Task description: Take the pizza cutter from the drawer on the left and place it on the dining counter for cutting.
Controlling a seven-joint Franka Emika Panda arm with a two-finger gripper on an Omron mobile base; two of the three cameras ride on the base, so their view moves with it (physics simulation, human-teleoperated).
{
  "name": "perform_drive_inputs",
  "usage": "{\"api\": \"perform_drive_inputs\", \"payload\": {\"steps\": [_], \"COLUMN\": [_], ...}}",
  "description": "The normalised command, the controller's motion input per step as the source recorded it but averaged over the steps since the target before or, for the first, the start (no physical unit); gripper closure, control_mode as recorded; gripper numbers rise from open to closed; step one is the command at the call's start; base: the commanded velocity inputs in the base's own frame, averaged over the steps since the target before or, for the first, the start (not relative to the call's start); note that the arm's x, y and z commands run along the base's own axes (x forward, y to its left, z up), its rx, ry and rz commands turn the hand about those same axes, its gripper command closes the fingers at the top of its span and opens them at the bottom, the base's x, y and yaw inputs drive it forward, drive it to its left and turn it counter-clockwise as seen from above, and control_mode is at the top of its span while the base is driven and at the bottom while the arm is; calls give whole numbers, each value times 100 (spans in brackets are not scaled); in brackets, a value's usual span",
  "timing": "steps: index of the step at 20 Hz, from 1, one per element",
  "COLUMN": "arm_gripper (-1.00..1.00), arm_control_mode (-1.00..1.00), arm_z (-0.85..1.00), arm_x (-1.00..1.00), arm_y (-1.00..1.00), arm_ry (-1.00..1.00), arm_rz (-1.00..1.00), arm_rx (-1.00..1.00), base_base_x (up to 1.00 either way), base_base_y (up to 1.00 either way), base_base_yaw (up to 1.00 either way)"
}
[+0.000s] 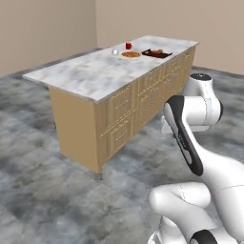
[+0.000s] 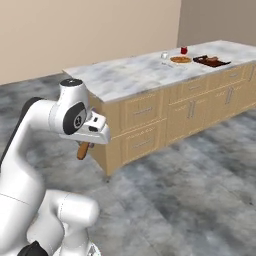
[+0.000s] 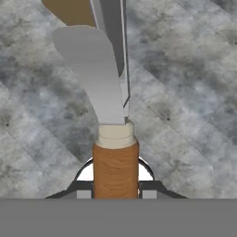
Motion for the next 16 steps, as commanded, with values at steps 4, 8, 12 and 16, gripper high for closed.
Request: {"api": "perform_drive_inputs", "payload": {"steps": [4,8,12,16], "arm_gripper": [100,100,100,100], "arm_control_mode": [100,100,100,100], "arm_z": [0,0,0,0], "arm_x": [0,0,0,0], "arm_y": [0,0,0,0], "arm_ry": [0,0,0,0], "arm_rz": [0,0,0,0], "arm_rx": [0,0,0,0], "base_base_x": [100,100,100,100], "base_base_y": [-82,-81,-85,-83], "base_base_yaw": [15,20,28,37]}}
